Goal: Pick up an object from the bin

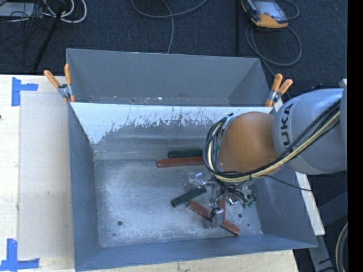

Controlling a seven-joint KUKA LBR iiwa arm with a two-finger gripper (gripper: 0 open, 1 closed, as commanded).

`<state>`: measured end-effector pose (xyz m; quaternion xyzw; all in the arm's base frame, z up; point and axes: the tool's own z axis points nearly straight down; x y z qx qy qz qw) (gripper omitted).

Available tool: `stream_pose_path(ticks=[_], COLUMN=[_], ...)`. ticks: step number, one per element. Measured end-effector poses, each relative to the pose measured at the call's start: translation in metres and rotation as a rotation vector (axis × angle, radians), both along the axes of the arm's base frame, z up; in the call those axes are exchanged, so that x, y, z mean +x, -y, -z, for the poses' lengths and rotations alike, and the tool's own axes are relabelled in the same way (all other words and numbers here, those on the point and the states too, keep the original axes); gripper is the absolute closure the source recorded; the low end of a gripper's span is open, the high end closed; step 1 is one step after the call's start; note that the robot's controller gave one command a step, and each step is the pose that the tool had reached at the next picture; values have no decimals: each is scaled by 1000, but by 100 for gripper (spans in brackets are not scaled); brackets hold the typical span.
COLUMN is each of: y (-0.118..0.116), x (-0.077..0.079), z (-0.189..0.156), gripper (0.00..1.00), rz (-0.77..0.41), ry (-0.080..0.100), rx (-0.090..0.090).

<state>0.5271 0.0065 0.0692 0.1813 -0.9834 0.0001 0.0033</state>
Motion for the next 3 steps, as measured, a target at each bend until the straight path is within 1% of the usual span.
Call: stream_pose_path(ticks=[1,2,3], y=[-1,-17,-31], x=[1,1,20], z=[-2,-124,-337], gripper=[100,100,100], rz=[3,-32,0], ry=[4,14,18], rx=[3,3,3])
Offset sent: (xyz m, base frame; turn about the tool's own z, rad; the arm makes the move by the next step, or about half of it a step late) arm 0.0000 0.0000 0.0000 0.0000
